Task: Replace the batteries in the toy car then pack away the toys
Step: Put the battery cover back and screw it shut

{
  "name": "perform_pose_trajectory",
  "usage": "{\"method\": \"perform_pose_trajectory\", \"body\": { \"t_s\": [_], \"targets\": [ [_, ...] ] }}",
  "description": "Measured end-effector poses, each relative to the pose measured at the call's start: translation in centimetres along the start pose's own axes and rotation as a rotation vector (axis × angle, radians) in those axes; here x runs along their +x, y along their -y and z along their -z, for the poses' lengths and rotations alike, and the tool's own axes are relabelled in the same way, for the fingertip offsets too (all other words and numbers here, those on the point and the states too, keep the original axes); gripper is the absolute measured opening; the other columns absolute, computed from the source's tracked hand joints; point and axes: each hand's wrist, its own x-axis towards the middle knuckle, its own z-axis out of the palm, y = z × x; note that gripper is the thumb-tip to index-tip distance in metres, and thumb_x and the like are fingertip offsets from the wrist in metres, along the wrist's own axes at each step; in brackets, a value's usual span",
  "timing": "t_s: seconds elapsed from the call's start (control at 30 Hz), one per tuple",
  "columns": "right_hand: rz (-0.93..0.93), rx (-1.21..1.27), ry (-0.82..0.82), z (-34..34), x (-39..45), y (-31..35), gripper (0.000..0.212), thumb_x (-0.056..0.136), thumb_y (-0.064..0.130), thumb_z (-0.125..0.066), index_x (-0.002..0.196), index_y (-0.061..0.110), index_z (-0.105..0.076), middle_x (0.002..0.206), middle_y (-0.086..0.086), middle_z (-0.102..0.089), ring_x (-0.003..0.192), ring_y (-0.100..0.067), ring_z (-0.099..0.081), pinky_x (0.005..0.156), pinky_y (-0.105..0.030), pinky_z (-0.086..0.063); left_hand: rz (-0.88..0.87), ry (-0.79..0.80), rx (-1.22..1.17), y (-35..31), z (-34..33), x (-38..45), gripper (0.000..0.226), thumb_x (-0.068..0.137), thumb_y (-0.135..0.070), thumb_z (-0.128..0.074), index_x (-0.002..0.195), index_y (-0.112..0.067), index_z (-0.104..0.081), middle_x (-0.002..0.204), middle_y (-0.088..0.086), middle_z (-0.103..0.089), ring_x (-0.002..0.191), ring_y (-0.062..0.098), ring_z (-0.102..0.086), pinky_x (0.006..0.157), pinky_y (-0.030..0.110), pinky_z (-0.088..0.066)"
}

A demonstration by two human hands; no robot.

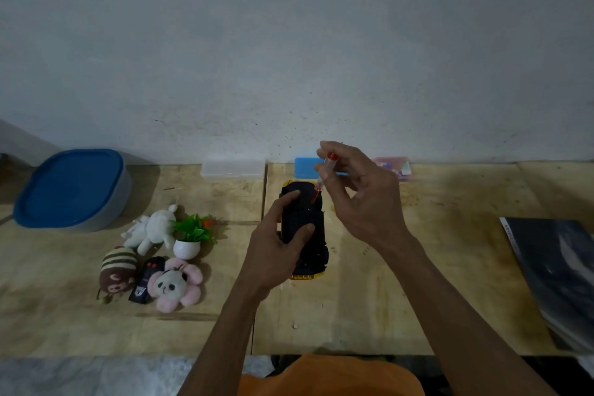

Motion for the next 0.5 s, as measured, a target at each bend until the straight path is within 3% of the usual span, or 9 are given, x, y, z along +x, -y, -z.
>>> {"method": "perform_pose_trajectory", "body": {
  "t_s": [0.1, 0.17, 0.3, 0.43, 0.5],
  "targets": [
    [0.032, -0.007, -0.018, -0.10, 0.24, 0.02, 0.038, 0.091, 0.008, -0.072, 0.126, 0.018, -0.061, 0.103, 0.001, -0.071, 0.088, -0.008, -0.071, 0.079, -0.016, -0.057, 0.001, -0.006, -0.002, 0.07, 0.03, -0.03, 0.053, 0.094, -0.021, -0.070, 0.139, -0.041, -0.048, 0.127, -0.024, -0.057, 0.102, 0.001, -0.068, 0.081, 0.037, -0.063],
    [0.080, -0.055, -0.019, -0.13, 0.32, -0.23, 0.037, 0.089, 0.010, -0.074, 0.125, 0.013, -0.064, 0.100, 0.002, -0.068, 0.085, -0.010, -0.069, 0.079, -0.016, -0.057, 0.000, -0.007, -0.005, 0.10, 0.04, -0.10, 0.053, 0.094, -0.020, -0.070, 0.138, -0.041, -0.049, 0.125, -0.026, -0.058, 0.102, 0.000, -0.067, 0.081, 0.036, -0.063],
    [0.034, -0.040, 0.028, 0.06, 0.04, -0.10, 0.036, 0.095, 0.009, -0.065, 0.132, 0.010, -0.060, 0.115, 0.000, -0.070, 0.095, -0.007, -0.071, 0.083, -0.014, -0.055, -0.006, -0.003, -0.014, 0.01, 0.08, -0.14, 0.053, 0.094, -0.020, -0.069, 0.139, -0.040, -0.049, 0.125, -0.027, -0.058, 0.104, 0.003, -0.067, 0.083, 0.037, -0.063],
    [0.060, -0.072, -0.017, -0.01, 0.38, -0.23, 0.036, 0.090, 0.010, -0.073, 0.126, 0.009, -0.065, 0.097, -0.001, -0.070, 0.081, -0.007, -0.067, 0.077, -0.015, -0.057, -0.014, 0.005, -0.020, -0.01, 0.14, -0.21, 0.054, 0.094, -0.020, -0.070, 0.139, -0.040, -0.049, 0.126, -0.026, -0.058, 0.105, 0.000, -0.066, 0.083, 0.037, -0.063],
    [0.080, -0.085, -0.008, 0.08, 0.44, -0.23, 0.035, 0.091, 0.012, -0.072, 0.125, 0.008, -0.065, 0.100, -0.003, -0.071, 0.083, -0.007, -0.067, 0.076, -0.015, -0.057, -0.021, 0.012, -0.028, -0.04, 0.14, -0.25, 0.055, 0.093, -0.019, -0.071, 0.139, -0.040, -0.049, 0.127, -0.025, -0.057, 0.106, 0.000, -0.066, 0.082, 0.035, -0.063]
  ]
}}
